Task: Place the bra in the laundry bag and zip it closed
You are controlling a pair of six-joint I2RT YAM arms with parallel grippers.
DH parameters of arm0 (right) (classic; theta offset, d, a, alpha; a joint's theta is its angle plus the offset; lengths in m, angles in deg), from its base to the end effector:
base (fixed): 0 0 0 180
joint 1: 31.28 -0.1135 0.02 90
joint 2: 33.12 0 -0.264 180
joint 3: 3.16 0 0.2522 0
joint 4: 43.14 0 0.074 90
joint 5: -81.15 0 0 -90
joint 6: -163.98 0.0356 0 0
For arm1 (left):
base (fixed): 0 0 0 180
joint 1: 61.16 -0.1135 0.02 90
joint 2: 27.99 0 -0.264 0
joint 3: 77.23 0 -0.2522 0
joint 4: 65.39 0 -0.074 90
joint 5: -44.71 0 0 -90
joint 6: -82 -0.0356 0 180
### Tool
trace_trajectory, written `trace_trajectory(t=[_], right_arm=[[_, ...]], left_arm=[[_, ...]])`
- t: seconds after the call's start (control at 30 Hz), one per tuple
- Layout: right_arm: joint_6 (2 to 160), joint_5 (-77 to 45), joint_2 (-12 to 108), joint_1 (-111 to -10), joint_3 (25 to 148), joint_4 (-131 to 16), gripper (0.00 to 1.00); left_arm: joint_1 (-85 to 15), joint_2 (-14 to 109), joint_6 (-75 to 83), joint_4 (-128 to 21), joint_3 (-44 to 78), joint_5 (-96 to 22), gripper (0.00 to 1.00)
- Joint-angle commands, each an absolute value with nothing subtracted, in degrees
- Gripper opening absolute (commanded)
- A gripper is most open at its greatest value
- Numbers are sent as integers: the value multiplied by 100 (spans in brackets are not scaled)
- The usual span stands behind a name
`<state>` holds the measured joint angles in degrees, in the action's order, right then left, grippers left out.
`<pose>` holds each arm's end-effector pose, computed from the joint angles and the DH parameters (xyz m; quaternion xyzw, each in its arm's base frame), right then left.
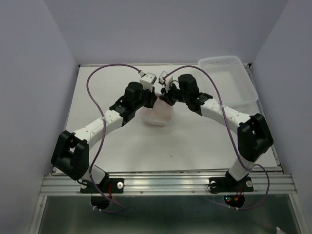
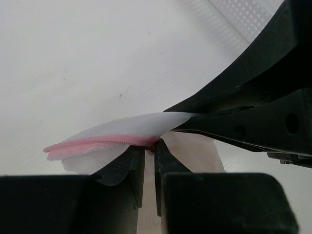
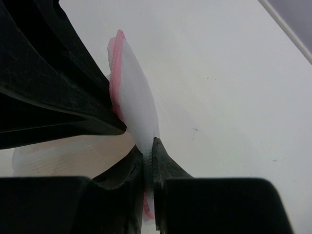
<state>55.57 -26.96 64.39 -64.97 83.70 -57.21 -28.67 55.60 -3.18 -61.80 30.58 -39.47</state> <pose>0.3269 0.2313 0.2835 -0.4415 0.7098 0.2022 0.5103 0.2878 -0.1875 0.2977 0.2195 0.7619 -0.2327 0.5632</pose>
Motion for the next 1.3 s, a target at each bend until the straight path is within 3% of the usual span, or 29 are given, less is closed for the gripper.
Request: trace_trajectory(t=[0.0,0.17,0.23,0.3,0.73,1.27], right_arm=[[5509,-2151,6443,-6327,8557,-5672,10],[5465,-2010,6452,-6327,8557,-5837,10],[5430,-1993,6452,-6327,8566,-5874,9],[5430,-2010,6461,-6327,8575,-5892,9],[5377,-2326,6505,-6327,8619,-5962,9],[5474,-2528,6391,-6327,8593,-5962,9]], left_arm=[[-3092,5146,-501,-6068,3144,-4336,16],[-3145,5059,-528,-6015,3206,-4310,17],[-3163,5032,-536,-6015,3241,-4275,20],[-3163,5014,-598,-6015,3276,-4161,31],[-3163,5401,-580,-6199,3066,-3019,28],[-3136,6279,-589,-7219,2670,-2026,34]])
